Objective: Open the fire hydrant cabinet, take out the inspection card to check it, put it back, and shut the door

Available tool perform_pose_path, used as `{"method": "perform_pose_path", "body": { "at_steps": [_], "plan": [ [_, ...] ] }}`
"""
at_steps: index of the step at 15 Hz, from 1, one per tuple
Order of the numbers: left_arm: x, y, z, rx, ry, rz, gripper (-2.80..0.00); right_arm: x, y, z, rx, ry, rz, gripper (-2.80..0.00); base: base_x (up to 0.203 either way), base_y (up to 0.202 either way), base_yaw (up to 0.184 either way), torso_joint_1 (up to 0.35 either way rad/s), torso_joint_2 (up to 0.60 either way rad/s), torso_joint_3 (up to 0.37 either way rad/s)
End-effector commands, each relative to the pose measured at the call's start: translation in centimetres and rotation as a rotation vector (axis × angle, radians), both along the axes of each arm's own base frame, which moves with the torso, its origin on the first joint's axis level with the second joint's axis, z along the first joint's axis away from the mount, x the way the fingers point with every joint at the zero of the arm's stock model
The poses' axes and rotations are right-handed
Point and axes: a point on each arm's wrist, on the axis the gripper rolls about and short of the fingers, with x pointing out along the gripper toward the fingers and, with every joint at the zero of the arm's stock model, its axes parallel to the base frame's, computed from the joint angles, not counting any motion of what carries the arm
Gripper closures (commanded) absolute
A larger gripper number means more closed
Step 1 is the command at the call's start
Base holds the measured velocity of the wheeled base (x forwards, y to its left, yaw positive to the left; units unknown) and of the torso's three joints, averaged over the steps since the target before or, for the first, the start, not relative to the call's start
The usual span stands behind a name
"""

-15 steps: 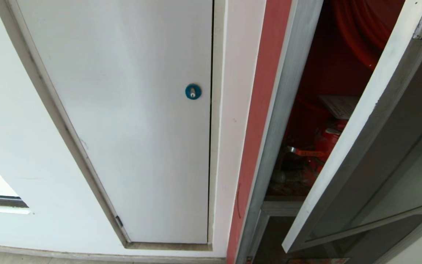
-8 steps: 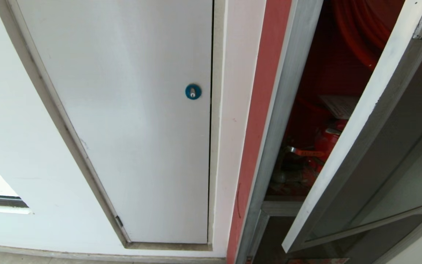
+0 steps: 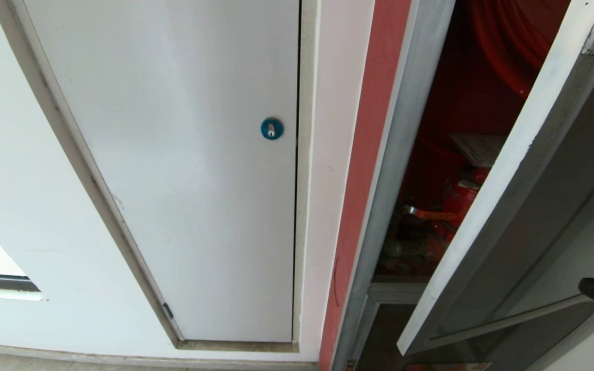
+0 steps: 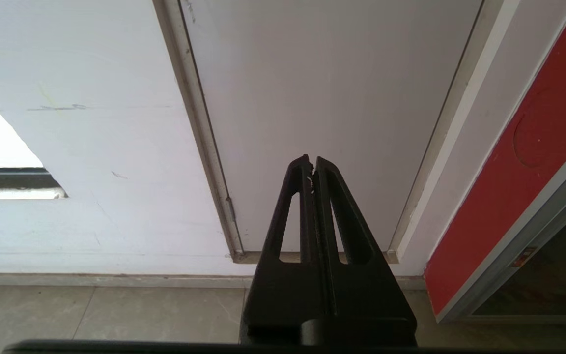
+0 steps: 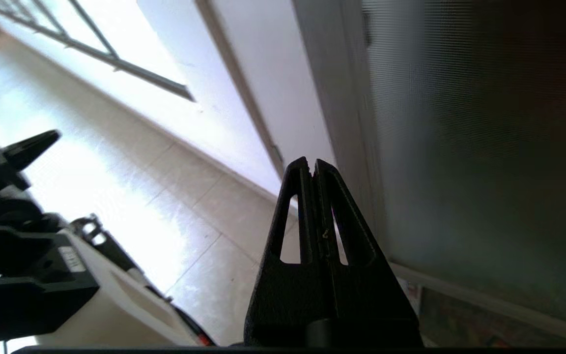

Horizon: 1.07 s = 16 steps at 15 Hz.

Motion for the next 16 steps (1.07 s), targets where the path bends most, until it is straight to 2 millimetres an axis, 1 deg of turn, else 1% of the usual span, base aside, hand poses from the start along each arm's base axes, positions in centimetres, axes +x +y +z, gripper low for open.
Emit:
{"method": "perform_pose_path", "body": {
  "at_steps": [1, 6, 11, 16],
  "plan": [
    [0.0, 0.0, 0.0, 0.000, 0.002, 0.000, 0.00, 1.6, 0.2, 0.2, 0.004, 0.047, 0.047, 0.00, 0.000, 0.000, 0.000, 0.000, 0.00, 0.000],
    [0.0, 0.0, 0.0, 0.000, 0.002, 0.000, 0.00, 3.7, 1.2, 1.5, 0.002, 0.067, 0.136, 0.00, 0.000, 0.000, 0.000, 0.000, 0.00, 0.000],
    [0.0, 0.0, 0.0, 0.000, 0.001, 0.000, 0.00, 6.0, 1.5, 3.2, 0.008, 0.069, 0.126, 0.00, 0.000, 0.000, 0.000, 0.000, 0.00, 0.000],
    [0.0, 0.0, 0.0, 0.002, 0.002, 0.000, 0.00, 8.7, 1.7, 3.6, 0.003, 0.045, 0.075, 0.00, 0.000, 0.000, 0.000, 0.000, 0.00, 0.000]
  ]
}}
